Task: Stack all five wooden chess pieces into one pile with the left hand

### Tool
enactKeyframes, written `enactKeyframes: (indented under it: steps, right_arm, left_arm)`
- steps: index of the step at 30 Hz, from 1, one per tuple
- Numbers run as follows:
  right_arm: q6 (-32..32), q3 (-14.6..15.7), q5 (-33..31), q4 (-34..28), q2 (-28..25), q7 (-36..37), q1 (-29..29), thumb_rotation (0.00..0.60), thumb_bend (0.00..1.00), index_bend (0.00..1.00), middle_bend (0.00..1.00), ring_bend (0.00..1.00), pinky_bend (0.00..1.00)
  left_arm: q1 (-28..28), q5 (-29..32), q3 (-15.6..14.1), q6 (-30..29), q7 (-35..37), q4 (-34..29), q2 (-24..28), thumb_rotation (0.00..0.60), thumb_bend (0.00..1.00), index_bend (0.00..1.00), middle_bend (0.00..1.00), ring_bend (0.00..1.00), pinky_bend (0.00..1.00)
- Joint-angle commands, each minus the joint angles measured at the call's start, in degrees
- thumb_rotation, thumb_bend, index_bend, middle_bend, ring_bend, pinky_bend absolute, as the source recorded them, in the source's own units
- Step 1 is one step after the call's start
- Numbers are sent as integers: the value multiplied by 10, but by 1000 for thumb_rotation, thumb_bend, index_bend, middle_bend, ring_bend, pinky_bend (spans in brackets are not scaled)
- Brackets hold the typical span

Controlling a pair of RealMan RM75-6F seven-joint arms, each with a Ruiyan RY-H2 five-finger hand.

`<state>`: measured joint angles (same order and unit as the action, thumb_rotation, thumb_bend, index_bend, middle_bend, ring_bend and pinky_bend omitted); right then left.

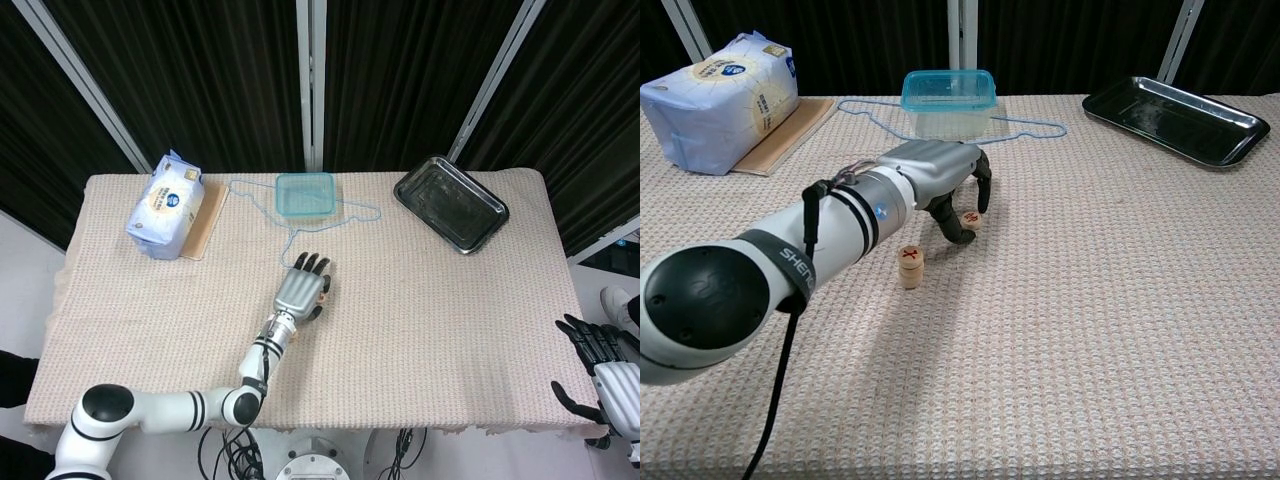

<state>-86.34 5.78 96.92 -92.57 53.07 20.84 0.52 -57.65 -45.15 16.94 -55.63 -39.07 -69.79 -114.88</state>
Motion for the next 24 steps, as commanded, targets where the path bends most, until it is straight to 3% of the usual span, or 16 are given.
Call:
enactKeyframes:
  steps: [1,24]
  right_arm:
    - [1,0,-1,0,0,1,0,600,305,0,0,0,0]
    - [6,0,-1,-1,1,-5,3,600,305,0,0,0,0]
  left_arm:
    - [1,1,0,-2,-1,-1,2,600,291,458,87,0,0]
    - [17,8,-1,-16,4,-34,22,600,289,514,93,0,0]
